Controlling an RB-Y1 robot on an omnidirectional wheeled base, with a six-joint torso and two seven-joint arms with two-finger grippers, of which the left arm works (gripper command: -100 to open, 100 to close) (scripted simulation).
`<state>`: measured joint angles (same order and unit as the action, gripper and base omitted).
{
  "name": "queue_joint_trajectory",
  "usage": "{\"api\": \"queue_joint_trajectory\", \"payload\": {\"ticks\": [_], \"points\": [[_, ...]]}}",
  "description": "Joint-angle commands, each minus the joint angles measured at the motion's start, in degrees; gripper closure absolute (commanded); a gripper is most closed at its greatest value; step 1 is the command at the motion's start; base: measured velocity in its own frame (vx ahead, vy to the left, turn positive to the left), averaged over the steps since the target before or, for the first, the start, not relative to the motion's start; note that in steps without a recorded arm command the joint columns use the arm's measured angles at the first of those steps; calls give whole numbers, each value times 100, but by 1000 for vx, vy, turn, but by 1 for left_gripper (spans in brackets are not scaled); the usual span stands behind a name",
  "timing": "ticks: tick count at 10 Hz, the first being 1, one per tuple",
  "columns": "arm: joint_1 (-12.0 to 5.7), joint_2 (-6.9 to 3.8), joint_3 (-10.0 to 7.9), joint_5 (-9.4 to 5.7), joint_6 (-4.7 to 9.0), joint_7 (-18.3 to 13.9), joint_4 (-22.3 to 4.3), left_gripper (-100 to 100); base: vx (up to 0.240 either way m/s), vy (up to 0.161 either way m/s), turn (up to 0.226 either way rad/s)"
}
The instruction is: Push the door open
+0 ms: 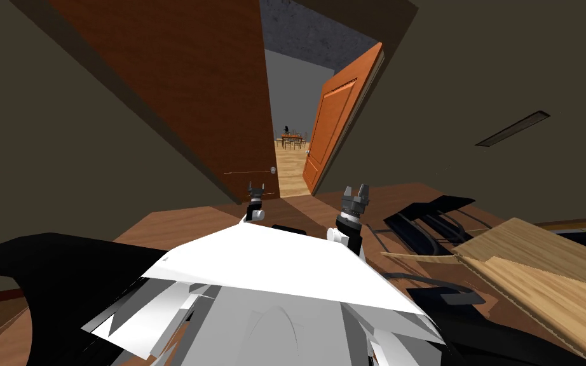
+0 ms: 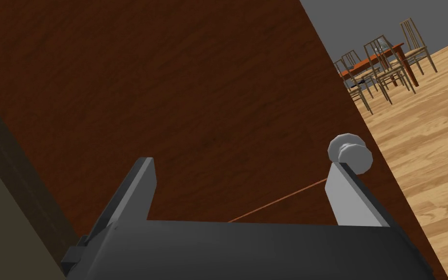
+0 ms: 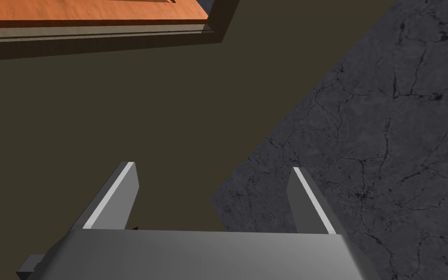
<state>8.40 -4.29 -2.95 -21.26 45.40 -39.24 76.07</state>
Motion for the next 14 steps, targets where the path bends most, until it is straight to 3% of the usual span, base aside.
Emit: {"api": "queue_joint_trajectory", "payload": {"ticks": [1,3,14], "points": [[-96,-8,-9,-133,65,-198,-278,-100,91,31,-96],[-149,1,-11,-211,89,-298,-423,-100,77,33,-67],[-679,175,-31,-987,330,-1300,-1866,-100,83,41,-81]]}}
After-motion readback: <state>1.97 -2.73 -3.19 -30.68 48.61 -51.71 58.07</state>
